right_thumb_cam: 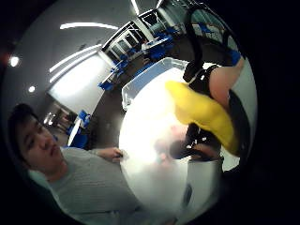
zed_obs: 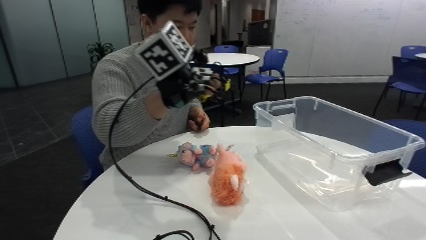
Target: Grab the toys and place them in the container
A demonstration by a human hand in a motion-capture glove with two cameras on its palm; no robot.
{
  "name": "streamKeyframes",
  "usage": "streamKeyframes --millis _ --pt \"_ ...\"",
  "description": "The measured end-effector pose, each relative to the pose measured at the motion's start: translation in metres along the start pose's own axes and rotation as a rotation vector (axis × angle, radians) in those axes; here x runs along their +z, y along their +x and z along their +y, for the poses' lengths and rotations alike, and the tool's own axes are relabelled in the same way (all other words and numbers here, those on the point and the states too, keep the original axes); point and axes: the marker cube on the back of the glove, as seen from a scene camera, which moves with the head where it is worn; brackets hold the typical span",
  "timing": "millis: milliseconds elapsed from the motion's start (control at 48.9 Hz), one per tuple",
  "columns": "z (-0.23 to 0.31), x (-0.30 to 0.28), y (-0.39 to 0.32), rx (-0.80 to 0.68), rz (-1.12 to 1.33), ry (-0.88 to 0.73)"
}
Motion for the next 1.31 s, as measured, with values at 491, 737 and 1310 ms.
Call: streamKeyframes --millis 491,737,1310 --pt "-0.180 0.251 -0.152 -0.116 0.016 -0.301" --pt "-0.170 0.282 -0.155 -0.121 0.050 -0.396" --pt "-0.122 0.261 -0.133 -0.153 0.123 -0.592"
